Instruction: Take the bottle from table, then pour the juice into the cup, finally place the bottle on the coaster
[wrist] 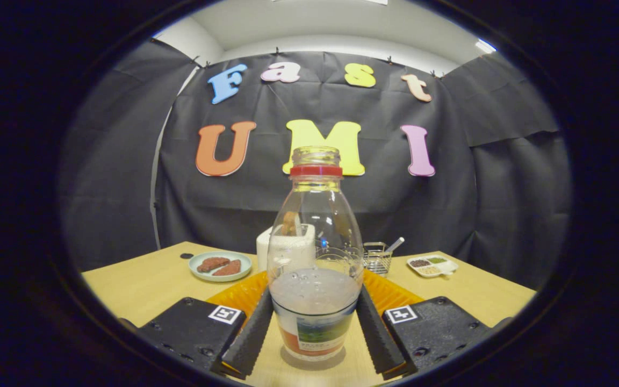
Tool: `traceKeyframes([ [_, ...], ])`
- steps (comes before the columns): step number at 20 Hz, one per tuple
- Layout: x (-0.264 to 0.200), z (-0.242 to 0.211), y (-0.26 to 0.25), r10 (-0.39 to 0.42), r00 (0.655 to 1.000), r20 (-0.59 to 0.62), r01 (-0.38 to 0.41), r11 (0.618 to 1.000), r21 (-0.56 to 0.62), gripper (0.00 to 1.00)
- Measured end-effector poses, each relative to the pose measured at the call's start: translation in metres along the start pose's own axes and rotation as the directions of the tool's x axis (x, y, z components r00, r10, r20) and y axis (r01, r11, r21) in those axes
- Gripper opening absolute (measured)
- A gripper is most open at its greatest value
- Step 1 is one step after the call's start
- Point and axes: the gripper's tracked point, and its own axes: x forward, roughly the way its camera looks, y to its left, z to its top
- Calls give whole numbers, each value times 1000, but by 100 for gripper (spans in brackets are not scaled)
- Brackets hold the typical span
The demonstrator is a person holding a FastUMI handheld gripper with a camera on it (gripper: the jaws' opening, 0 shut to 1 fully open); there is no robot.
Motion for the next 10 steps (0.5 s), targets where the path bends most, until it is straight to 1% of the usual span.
traceKeyframes([
  [2,9,-17,-3,-3,999,-41,4,999,32,83],
  [4,14,-26,-3,-3,999,-52,5,999,45,83],
  [10,20,-38,1,4,1000,-11,-3,999,44,83],
])
